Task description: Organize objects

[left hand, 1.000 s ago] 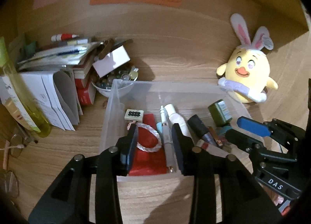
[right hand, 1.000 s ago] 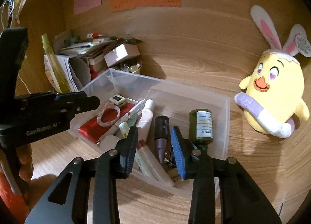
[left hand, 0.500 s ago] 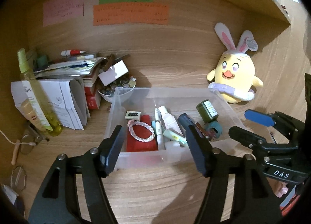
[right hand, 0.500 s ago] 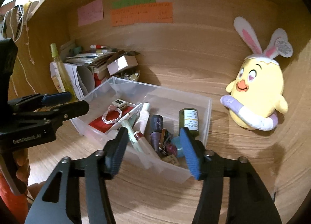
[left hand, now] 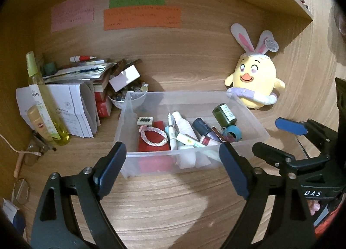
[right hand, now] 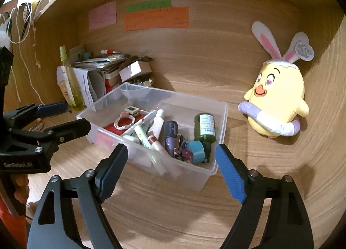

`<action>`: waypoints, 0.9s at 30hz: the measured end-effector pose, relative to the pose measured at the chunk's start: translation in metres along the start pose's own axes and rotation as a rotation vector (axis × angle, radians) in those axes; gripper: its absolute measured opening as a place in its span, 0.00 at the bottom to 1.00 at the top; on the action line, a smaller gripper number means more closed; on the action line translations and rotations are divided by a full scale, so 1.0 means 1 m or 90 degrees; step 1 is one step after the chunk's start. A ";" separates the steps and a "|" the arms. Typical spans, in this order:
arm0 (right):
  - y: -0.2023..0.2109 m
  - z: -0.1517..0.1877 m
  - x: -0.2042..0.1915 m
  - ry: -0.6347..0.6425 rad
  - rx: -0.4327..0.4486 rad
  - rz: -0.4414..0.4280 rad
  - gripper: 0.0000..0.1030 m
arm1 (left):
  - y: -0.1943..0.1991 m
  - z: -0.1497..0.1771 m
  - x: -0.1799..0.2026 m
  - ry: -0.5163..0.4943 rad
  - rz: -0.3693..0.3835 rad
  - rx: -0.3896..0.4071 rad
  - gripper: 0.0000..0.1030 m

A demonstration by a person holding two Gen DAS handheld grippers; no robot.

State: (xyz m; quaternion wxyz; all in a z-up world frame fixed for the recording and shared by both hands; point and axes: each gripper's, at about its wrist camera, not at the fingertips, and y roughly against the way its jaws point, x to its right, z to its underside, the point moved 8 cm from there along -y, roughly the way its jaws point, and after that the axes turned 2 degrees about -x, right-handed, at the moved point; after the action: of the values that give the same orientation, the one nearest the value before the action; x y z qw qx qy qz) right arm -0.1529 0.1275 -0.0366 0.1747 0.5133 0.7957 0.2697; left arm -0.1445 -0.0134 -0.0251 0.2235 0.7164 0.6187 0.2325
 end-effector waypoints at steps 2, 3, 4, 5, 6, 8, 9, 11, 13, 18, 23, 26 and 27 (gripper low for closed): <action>0.000 0.003 -0.001 0.000 -0.004 -0.001 0.79 | 0.000 0.002 0.001 0.003 0.003 -0.003 0.86; 0.001 0.003 -0.001 0.001 -0.005 -0.001 0.79 | 0.001 0.003 0.001 0.006 0.005 -0.003 0.86; 0.001 0.004 -0.001 0.002 -0.006 0.000 0.79 | 0.001 0.003 0.001 0.007 0.006 -0.004 0.86; 0.002 0.005 -0.001 0.003 -0.006 0.000 0.79 | 0.001 0.003 0.001 0.008 0.007 -0.004 0.86; 0.002 0.005 -0.001 0.002 -0.006 0.000 0.79 | 0.001 0.003 0.001 0.010 0.007 -0.005 0.86; 0.003 0.005 -0.002 0.003 -0.005 0.001 0.79 | 0.000 0.004 0.000 0.011 0.005 -0.006 0.87; 0.003 0.005 -0.002 0.004 -0.005 0.001 0.79 | 0.000 0.004 0.001 0.011 0.004 -0.007 0.88; 0.004 0.006 -0.002 0.003 -0.004 0.002 0.80 | 0.000 0.004 0.000 0.011 0.003 -0.006 0.92; 0.004 0.006 -0.001 0.001 -0.004 0.002 0.80 | 0.000 0.004 0.000 0.010 0.003 -0.004 0.92; 0.003 0.008 0.000 -0.002 -0.009 0.001 0.80 | -0.001 0.005 0.001 0.011 0.005 -0.007 0.93; 0.001 0.008 0.000 0.000 -0.011 0.000 0.80 | -0.004 0.006 0.001 0.009 0.003 -0.009 0.93; 0.001 0.007 0.001 0.000 -0.012 0.000 0.80 | -0.004 0.006 0.002 0.008 0.005 -0.010 0.93; 0.000 0.008 0.001 -0.001 -0.014 0.000 0.80 | -0.005 0.006 0.002 0.008 0.005 -0.011 0.93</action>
State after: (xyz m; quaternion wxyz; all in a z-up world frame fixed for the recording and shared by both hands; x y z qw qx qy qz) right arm -0.1489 0.1302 -0.0426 0.1810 0.5114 0.7928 0.2777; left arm -0.1442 -0.0106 -0.0328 0.2249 0.7157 0.6151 0.2429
